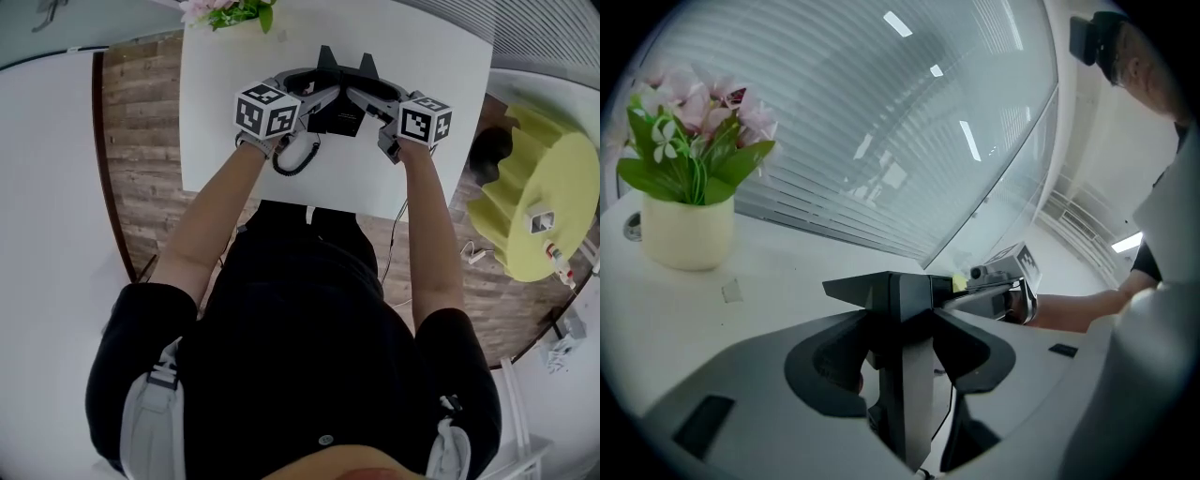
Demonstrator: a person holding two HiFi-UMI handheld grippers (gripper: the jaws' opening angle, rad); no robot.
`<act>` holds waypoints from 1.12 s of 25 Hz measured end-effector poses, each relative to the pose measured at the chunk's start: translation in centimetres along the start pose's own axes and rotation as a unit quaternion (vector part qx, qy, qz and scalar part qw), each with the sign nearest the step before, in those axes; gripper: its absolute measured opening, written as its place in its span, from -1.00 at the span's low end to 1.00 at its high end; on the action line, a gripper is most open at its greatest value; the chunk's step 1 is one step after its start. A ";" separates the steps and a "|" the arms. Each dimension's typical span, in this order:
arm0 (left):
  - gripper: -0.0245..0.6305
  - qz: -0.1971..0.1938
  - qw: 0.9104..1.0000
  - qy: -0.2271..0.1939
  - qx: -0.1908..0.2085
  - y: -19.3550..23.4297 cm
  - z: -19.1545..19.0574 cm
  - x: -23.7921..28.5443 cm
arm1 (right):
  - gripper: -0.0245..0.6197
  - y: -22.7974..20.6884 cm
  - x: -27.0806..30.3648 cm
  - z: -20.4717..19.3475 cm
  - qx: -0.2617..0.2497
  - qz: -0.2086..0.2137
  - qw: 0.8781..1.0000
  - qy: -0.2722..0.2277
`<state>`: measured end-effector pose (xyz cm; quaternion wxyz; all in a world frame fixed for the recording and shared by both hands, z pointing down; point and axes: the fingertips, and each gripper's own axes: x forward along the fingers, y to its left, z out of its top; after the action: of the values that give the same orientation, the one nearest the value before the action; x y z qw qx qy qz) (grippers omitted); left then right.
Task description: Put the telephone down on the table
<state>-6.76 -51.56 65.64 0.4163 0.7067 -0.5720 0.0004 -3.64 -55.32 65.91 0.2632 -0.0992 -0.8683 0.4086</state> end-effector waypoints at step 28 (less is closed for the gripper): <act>-0.20 0.003 0.997 -0.017 -0.070 4.2 0.5 2.0 | -0.16 -4.0 1.4 1.1 0.020 -0.032 0.999 0.033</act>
<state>-9.67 -53.44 68.71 0.4551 0.6737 -0.5800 -0.0506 -5.28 -58.06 68.86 0.3059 -0.0798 -0.8538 0.4136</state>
